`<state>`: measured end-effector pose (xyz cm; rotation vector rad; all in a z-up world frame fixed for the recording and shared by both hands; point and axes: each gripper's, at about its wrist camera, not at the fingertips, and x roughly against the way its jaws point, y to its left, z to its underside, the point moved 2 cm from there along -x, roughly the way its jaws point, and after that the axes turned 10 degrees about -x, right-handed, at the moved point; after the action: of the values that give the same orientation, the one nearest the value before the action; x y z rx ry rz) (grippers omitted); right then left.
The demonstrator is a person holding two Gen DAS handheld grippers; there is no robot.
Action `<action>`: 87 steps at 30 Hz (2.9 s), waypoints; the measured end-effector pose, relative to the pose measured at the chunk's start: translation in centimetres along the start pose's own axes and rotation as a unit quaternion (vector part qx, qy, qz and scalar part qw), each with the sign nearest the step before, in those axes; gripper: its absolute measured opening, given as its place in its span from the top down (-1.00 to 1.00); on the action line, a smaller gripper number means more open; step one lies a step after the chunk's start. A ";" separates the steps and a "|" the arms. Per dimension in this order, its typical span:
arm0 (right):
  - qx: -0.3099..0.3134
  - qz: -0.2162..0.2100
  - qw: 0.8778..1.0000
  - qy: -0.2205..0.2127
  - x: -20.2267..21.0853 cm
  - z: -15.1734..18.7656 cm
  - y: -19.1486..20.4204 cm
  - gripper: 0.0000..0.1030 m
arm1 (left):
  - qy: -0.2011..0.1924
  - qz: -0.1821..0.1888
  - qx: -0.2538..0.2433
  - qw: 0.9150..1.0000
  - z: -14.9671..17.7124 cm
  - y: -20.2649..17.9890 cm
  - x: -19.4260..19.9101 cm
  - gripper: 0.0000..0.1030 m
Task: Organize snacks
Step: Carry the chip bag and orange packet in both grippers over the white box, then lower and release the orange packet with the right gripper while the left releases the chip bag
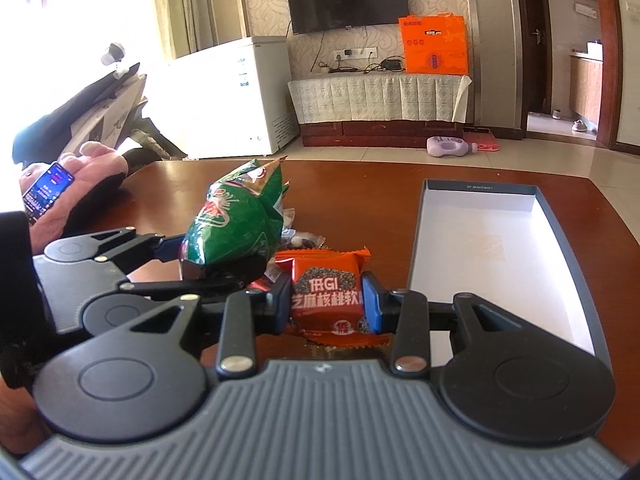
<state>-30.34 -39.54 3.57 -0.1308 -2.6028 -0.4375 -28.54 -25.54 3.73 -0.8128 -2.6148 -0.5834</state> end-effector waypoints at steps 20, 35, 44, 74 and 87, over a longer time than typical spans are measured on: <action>-0.050 0.038 0.997 -0.036 1.7 -1.5 -5.2 0.23 | -0.018 0.069 -0.015 0.997 -4.1 -5.2 -0.4 -0.14; -0.087 0.085 0.993 -0.003 -0.4 -2.0 -11.1 0.23 | -0.017 0.099 -0.023 0.995 -6.9 -7.7 -4.4 -0.14; -0.051 0.095 0.993 0.052 -2.8 -0.9 -10.9 0.23 | -0.006 0.129 0.000 0.992 -8.2 -8.4 -8.9 -0.15; -0.016 0.127 0.985 0.119 -4.9 0.1 -11.4 0.21 | 0.036 0.129 -0.033 0.990 -9.9 -13.1 -19.3 -0.67; -0.016 0.115 0.989 0.089 -3.2 -0.3 -10.4 -0.02 | 0.034 0.115 -0.042 0.992 -9.1 -11.7 -17.1 -0.96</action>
<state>-29.17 -49.46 -0.66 -0.3801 -2.3718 -0.3880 -20.42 -46.43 0.85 -1.0828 -2.4051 -0.6460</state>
